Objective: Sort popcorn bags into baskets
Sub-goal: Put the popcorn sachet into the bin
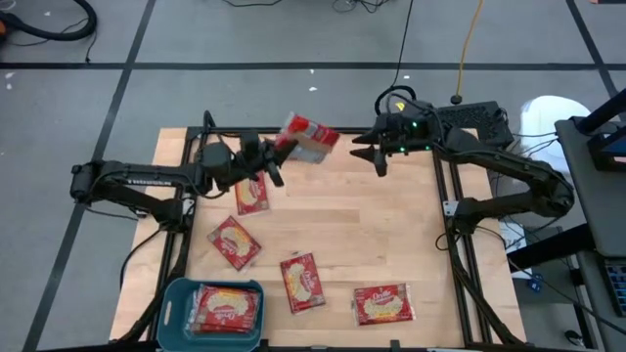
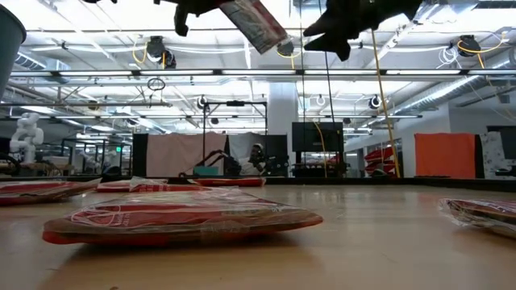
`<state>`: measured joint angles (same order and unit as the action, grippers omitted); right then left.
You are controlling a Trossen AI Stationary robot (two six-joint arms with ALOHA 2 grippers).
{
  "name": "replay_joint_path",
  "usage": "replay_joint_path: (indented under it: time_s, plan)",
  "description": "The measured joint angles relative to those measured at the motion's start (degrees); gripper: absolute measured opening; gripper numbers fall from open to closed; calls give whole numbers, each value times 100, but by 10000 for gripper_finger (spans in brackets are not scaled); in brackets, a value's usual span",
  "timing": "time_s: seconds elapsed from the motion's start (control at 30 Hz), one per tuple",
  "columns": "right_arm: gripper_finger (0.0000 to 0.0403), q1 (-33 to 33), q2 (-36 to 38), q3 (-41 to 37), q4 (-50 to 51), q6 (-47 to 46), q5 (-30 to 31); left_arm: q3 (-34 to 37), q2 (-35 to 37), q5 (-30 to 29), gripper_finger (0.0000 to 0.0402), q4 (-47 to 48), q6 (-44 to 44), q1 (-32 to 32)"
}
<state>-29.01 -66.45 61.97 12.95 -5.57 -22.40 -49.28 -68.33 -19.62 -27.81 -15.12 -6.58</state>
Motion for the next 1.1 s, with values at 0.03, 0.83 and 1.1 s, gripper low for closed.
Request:
replay_joint_path:
  time_s: [0.03, 0.83, 1.1]
  plan:
    - [191, -17, 53, -179, -274, -247, -51, 0, -5, -13, 26, -98, 2, -36]
    - [184, 1053, -1327, -646, -6327, -3835, 129, 2, -375, 923, 21, -2742, 91, -226]
    - [81, 1411, -1378, -255, -6277, -3594, 627, 2, -377, 1014, 30, -2815, 222, 77]
